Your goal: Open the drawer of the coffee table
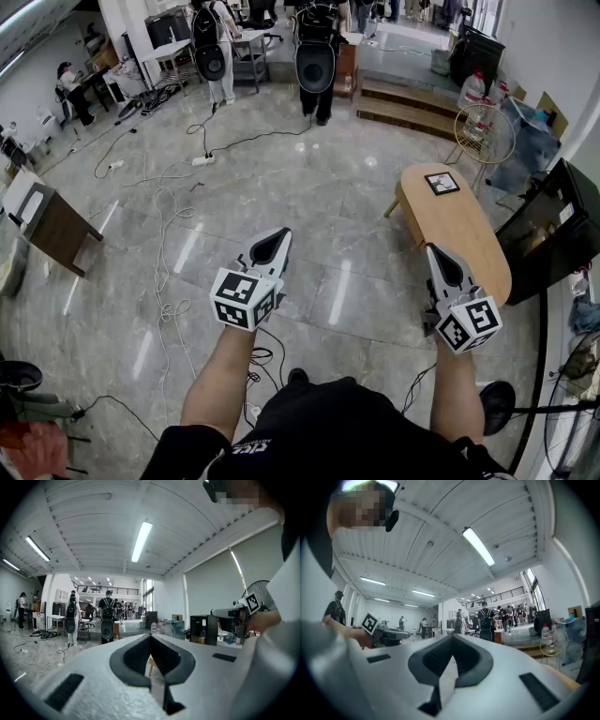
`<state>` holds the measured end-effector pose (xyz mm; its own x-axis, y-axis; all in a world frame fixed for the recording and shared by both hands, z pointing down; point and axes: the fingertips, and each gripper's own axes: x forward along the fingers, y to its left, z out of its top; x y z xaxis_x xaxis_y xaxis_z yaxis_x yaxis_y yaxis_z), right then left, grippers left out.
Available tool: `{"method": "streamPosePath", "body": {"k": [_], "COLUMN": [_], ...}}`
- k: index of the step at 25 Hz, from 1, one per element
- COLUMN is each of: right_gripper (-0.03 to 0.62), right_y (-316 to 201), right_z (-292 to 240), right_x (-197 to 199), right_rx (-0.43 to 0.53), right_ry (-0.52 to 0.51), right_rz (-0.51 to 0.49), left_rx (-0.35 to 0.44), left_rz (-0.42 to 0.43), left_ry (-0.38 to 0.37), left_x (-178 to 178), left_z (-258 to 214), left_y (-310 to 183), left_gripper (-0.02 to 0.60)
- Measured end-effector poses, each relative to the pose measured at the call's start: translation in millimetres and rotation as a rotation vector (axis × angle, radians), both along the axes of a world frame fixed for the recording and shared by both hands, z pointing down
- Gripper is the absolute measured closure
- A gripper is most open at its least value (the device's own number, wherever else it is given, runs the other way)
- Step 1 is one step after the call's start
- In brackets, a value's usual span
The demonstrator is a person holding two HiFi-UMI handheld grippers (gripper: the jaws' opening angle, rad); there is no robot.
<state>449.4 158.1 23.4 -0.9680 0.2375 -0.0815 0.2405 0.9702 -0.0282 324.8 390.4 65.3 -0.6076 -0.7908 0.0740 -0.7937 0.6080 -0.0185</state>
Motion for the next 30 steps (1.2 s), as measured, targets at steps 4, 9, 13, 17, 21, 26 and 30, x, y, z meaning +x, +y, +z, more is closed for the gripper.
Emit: {"method": "streamPosePath", "body": {"k": [4, 9, 13, 17, 21, 26, 30], "right_gripper": [0.592, 0.592, 0.592, 0.592, 0.591, 0.590, 0.589], "right_y": [3.3, 7.1, 17.5, 32.0, 36.4, 59.3, 66.3], "right_z": [1.3, 6.5, 6.1, -0.9, 12.1, 30.8, 38.9], "right_x": [-4.1, -4.7, -7.4, -10.6, -18.2, -22.9, -26.2], "right_rx": [0.002, -0.016, -0.016, -0.030, -0.070, -0.080, -0.085], "right_ry": [-0.002, -0.002, 0.005, 0.000, 0.022, 0.047, 0.083], "right_rz": [-0.003, 0.001, 0.010, -0.002, 0.037, 0.066, 0.069], "left_rx": [0.000, 0.007, 0.022, 0.021, 0.051, 0.032, 0.043], "left_rz": [-0.002, -0.003, 0.000, -0.016, -0.052, -0.014, -0.019], "left_ry": [-0.004, 0.012, 0.045, 0.064, 0.098, 0.061, 0.104], "left_x": [-2.5, -3.5, -6.2, -12.3, -22.1, -23.8, -30.7], "left_z": [-0.4, 6.8, 15.5, 25.2, 34.5, 35.9, 47.1], "left_y": [2.1, 8.1, 27.6, 57.2, 83.8, 105.0, 121.6], "left_gripper": [0.581, 0.581, 0.581, 0.581, 0.581, 0.581, 0.581]}}
